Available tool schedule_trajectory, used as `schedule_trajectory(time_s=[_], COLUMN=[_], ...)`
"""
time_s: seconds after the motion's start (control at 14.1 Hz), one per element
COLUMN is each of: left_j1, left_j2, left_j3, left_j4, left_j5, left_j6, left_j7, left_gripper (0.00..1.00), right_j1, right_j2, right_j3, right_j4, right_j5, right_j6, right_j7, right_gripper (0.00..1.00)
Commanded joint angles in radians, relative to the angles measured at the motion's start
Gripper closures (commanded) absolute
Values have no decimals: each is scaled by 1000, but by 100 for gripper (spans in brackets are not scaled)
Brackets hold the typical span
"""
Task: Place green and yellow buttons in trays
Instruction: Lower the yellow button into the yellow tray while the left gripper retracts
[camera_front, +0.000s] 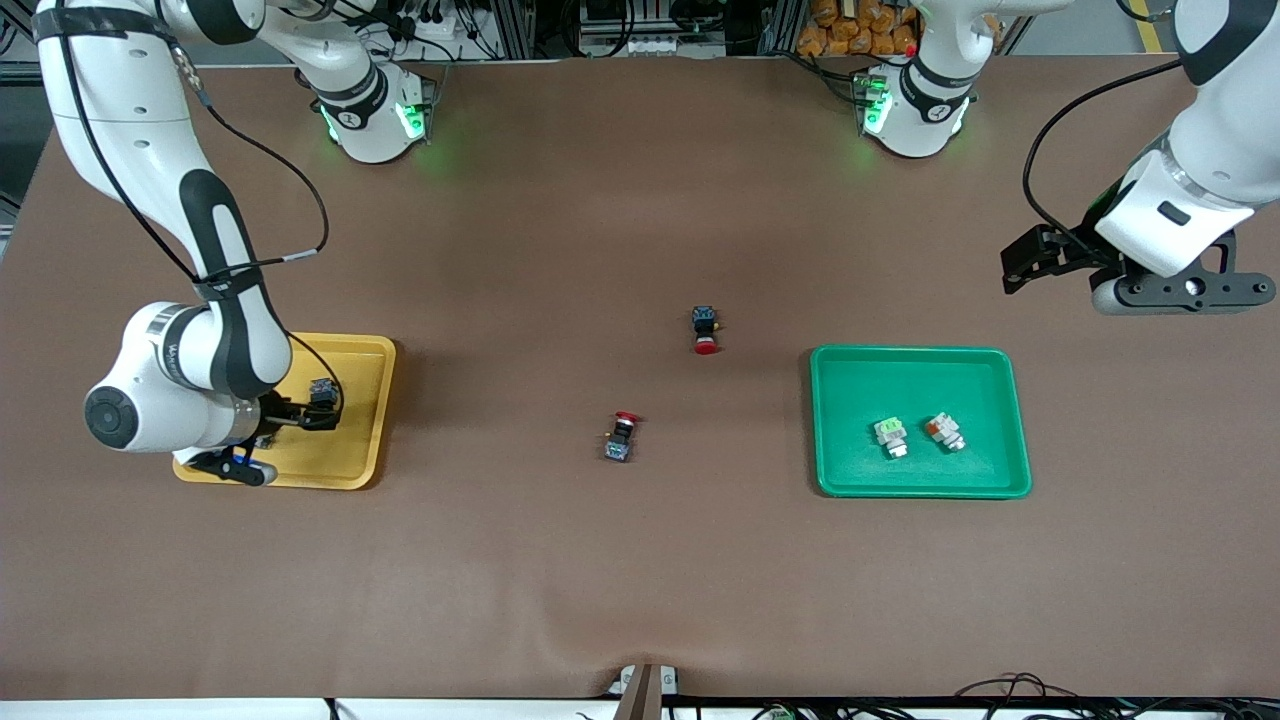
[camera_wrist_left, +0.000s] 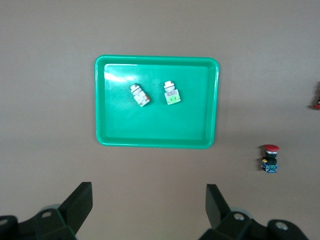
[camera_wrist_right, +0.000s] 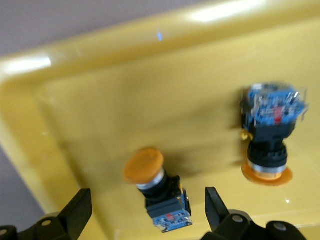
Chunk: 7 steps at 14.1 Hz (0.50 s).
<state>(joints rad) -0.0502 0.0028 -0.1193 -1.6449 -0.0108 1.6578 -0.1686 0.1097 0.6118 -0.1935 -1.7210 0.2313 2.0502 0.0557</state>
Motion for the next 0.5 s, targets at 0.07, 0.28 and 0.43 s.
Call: schedule_trajectory(time_s=[0.07, 0.28, 0.43], left_j1=[3, 4, 3], left_j2=[-72, -89, -89], left_j3=[4, 4, 6], left_j4=[-56, -58, -50], left_j5=[-20, -20, -20], left_j6=[-12, -12, -15], left_j7=[20, 18, 18], left_gripper=[0, 0, 0], right_j1=[-15, -7, -21], right_j2=[-20, -23, -15], right_j3=[12, 11, 5], right_j4=[133, 301, 403], right_j5=[11, -6, -20], right_j6=[-97, -219, -300], right_j7=[0, -7, -5], right_gripper=[0, 0, 0])
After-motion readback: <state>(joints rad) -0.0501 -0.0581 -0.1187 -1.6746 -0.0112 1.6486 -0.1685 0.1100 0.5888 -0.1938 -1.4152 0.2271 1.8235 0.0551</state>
